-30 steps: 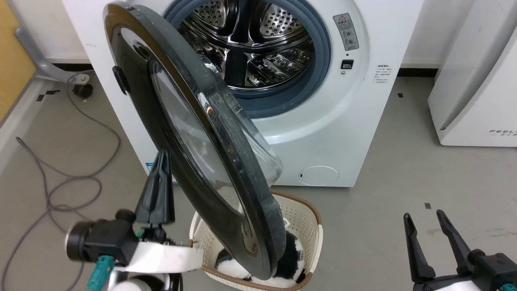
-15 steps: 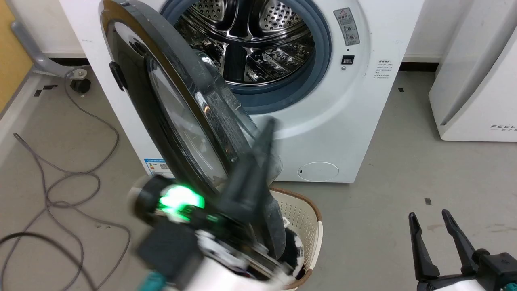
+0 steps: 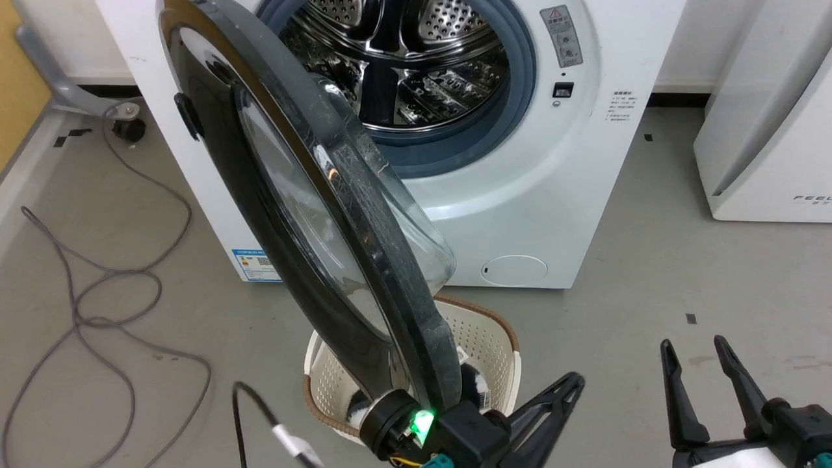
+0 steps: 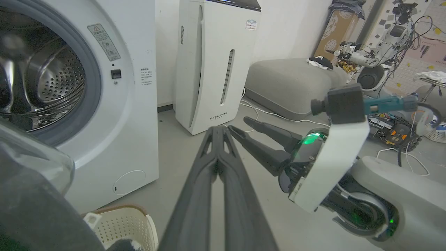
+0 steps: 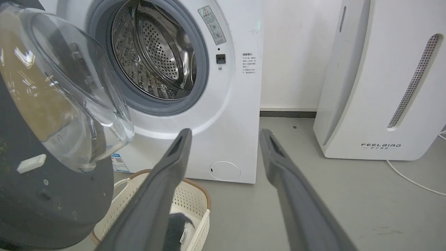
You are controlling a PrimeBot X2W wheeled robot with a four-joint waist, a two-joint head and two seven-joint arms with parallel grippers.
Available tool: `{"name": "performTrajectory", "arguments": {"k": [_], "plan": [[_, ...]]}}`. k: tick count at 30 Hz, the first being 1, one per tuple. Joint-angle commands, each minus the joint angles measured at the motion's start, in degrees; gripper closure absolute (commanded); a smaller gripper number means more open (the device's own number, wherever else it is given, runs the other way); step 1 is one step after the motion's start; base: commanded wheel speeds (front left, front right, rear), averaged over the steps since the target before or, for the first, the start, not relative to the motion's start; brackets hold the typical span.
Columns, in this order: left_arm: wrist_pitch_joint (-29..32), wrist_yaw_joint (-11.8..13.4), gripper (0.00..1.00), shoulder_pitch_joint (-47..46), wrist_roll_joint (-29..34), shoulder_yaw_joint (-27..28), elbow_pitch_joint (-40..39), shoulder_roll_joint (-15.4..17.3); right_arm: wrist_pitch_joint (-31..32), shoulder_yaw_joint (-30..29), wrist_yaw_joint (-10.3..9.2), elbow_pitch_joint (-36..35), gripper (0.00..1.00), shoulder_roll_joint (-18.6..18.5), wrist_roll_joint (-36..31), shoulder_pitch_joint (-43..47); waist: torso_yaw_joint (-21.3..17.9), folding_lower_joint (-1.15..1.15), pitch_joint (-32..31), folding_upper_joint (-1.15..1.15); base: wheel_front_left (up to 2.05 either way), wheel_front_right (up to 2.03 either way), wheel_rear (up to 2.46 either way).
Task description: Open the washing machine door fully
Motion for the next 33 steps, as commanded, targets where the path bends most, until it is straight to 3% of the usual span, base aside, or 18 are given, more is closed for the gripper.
{"name": "performTrajectory", "arguments": {"k": [1,9,17,33], "plan": [[-0.73,0.57,1.0,0.08,0.66,0.15,2.34,0.25,-0.47,0.03,0.3,0.35,0.0,0.21,-0.27,-1.07,0.11,0.0,0.13,0.0,0.0,0.0,0.0],[-4.68,4.06,1.0,-4.41,0.83,0.87,11.42,-0.14,-0.57,0.45,0.3,0.99,0.0,0.21,-0.14,-1.72,-0.13,0.0,0.24,0.0,0.0,0.0,0.0],[-8.01,9.88,1.0,-8.72,-2.3,1.02,18.53,-0.24,-0.69,0.65,0.3,1.48,0.0,0.21,0.27,-1.41,-0.51,0.0,0.1,0.0,0.0,0.0,0.0],[-8.03,14.2,1.0,-5.68,-3.57,1.21,19.27,1.55,-0.56,0.51,0.3,1.76,0.0,0.21,0.71,-0.97,1.01,0.0,-0.47,0.0,0.0,0.0,0.0]]}}
